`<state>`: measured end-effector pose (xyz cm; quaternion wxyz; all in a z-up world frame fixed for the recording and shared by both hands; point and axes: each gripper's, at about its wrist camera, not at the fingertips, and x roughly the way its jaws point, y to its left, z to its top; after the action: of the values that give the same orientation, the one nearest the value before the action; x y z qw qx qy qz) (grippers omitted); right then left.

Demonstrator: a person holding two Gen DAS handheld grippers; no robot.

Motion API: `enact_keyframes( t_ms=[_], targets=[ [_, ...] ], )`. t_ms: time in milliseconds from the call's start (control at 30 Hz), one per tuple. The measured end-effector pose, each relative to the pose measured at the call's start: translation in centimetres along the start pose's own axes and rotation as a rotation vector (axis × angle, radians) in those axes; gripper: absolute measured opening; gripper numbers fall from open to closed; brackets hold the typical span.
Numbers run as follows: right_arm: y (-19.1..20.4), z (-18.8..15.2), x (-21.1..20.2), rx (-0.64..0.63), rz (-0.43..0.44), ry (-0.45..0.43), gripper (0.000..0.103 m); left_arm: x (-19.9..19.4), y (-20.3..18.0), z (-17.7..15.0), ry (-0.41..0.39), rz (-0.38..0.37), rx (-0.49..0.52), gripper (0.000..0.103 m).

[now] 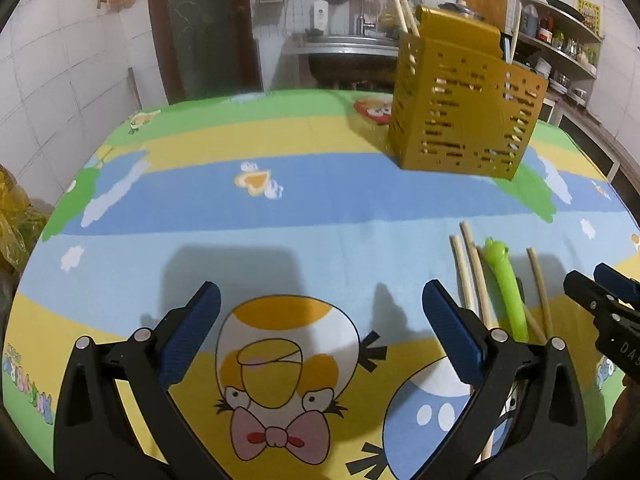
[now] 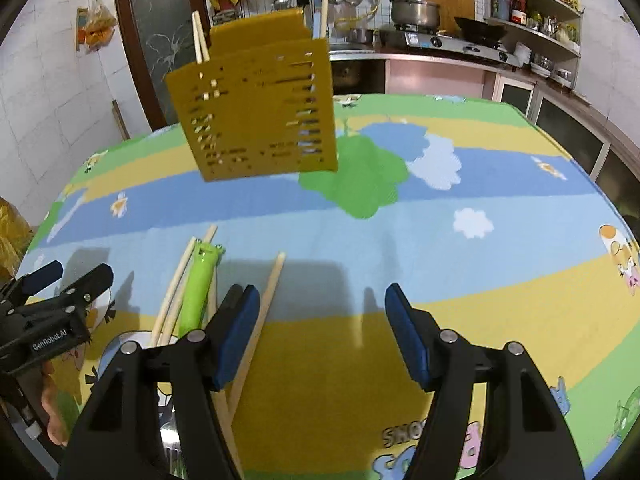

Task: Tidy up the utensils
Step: 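Move both tools back toward the remaining utensils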

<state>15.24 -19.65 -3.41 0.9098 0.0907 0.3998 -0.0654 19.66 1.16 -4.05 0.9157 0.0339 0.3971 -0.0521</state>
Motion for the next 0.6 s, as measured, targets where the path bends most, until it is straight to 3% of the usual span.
enact_keyframes(
  t_ms=[133,333,400,467,533,600],
  targets=[
    [0.7,-0.1,0.4,-0.011,-0.014,0.026,0.064,0.5,-0.3,-0.4,-0.003,0.024,0.028,0.098],
    [1.9,-0.2,1.3,-0.015,-0.036,0.078,0.062,1.9,-0.1,-0.6,0.084,0.004,0.019,0.098],
    [2.3,-0.4,1.9,-0.014,-0.040,0.106,0.052,2.2,0.0,-0.7,0.097,0.001,0.016,0.098],
    [2.5,-0.5,2.1,-0.016,-0.054,0.110,0.052,2.3,-0.1,-0.8,0.102,-0.003,0.017,0.098],
    [3.0,-0.6,2.1,-0.025,-0.069,0.110,0.043,2.3,0.0,-0.9,0.105,-0.012,0.015,0.098],
    [3.2,-0.5,2.1,-0.019,-0.065,0.113,0.024,2.4,0.1,-0.9,0.107,-0.026,0.008,0.098]
  ],
)
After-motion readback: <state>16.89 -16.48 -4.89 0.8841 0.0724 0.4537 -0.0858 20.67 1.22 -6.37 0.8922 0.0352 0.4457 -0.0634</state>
